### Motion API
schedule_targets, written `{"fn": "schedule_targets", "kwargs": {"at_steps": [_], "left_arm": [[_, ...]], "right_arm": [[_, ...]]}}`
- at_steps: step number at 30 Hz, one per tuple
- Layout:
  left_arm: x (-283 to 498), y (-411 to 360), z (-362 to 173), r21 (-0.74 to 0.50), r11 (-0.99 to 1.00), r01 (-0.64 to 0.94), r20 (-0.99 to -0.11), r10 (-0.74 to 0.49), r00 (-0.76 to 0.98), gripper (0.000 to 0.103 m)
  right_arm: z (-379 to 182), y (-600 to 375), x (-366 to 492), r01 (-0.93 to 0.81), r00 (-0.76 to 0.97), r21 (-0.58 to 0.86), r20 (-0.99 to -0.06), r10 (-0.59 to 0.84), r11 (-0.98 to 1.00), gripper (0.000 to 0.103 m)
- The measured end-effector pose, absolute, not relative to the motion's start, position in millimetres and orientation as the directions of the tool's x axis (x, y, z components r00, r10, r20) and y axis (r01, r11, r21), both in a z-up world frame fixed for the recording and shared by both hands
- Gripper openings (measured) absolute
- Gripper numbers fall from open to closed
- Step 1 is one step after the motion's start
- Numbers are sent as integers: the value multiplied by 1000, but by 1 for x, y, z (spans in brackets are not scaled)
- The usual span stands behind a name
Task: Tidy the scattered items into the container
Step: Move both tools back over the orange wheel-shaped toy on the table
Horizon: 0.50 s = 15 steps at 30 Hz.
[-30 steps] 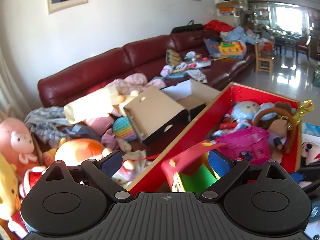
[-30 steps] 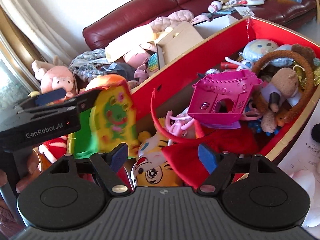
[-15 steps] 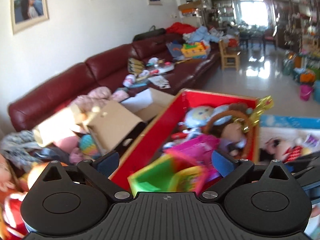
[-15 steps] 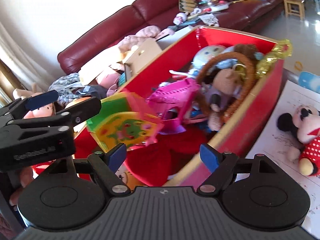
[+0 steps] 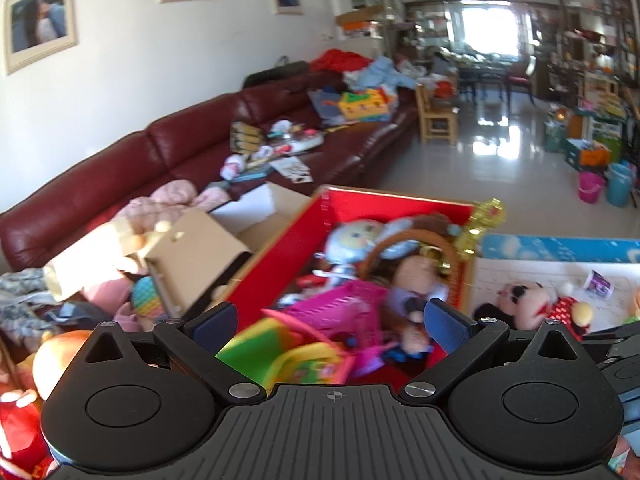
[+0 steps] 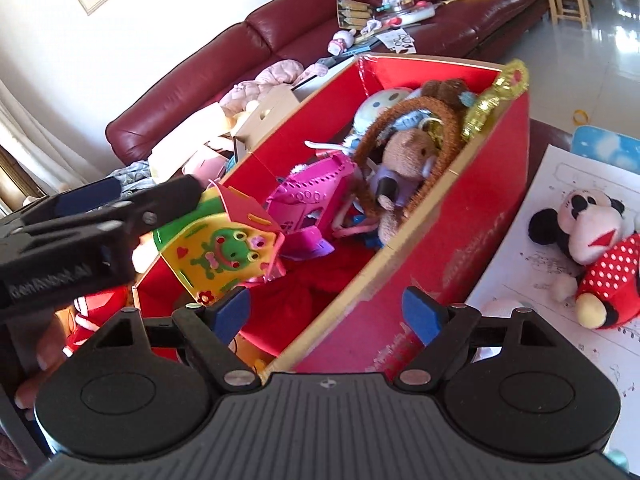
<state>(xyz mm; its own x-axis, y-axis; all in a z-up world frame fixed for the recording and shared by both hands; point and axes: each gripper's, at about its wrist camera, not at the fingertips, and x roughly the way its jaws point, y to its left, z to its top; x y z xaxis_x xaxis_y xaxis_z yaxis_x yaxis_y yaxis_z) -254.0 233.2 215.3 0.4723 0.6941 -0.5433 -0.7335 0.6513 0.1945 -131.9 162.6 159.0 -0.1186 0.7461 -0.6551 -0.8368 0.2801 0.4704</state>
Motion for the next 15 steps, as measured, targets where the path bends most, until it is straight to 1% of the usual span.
{"fn": "schedule_targets", "kwargs": {"at_steps": [8, 15], "left_arm": [[-201, 205, 195, 199, 733, -651, -574, 625, 529, 103], [-152, 176, 172, 176, 807, -564, -605, 540, 585, 103]], "right_arm": [[147, 116, -90, -784, -33, 476, -674, 738, 400, 93], [125, 60, -44, -708, 73, 455, -714, 696, 541, 94]]}}
